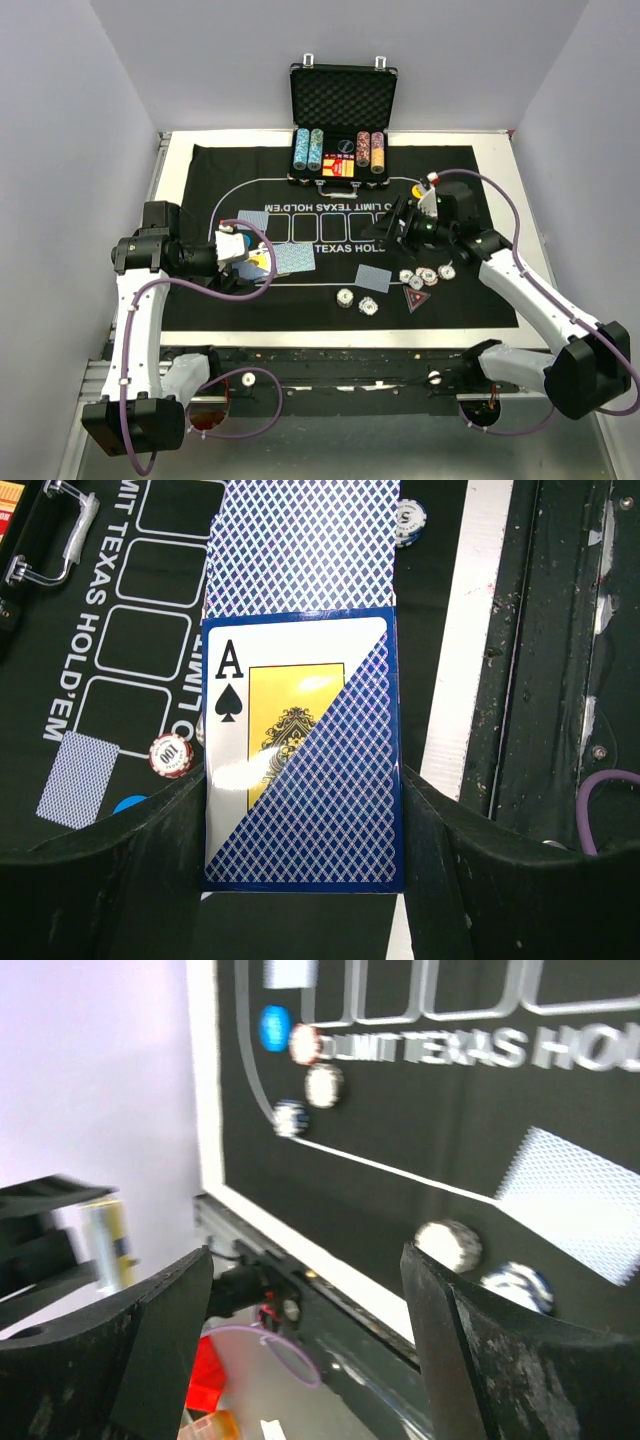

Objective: Distribute texas hold em gaming equipment

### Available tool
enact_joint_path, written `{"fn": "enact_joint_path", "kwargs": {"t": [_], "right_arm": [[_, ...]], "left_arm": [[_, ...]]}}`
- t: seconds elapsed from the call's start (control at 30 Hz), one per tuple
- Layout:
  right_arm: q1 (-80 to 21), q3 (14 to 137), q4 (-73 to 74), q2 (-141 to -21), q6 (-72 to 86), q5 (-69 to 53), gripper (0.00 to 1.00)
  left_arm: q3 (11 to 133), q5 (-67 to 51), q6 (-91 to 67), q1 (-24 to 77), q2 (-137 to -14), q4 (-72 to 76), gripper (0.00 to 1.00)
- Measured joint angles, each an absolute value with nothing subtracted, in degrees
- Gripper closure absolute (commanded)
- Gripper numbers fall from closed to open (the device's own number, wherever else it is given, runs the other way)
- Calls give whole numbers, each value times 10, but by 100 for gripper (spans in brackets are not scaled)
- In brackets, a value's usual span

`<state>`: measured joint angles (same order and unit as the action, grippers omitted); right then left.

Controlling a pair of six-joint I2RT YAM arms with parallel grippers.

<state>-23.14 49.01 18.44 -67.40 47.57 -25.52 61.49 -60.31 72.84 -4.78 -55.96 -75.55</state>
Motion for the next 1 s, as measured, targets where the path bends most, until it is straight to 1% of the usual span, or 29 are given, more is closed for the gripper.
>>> {"fn": "enact_joint_path", "kwargs": {"t": [0.13,0.23,0.4,0.57,0.67,0.87,1.0], "right_arm": [[-251,519,133,-674,510,-296,9],[-303,559,117,-700,520,-301,8],[-392,602,90,-758,530,-302,7],[-433,618,85,-803,536,-298,7],[-451,622,82,-825,541,-293,12],[-468,625,56,-850,561,-293,26],[-468,623,25,-850,581,-295,39]], "left_arm": [[615,-603,728,-48,-562,-755,54],[615,-603,728,-48,-563,-755,54],[615,-603,728,-48,-563,-755,54],[615,-603,727,-48,-563,-755,53],[615,-603,726,-48,-563,-754,54],[615,-602,726,-48,-563,-751,54],[615,-602,724,-48,-563,-749,53]]}}
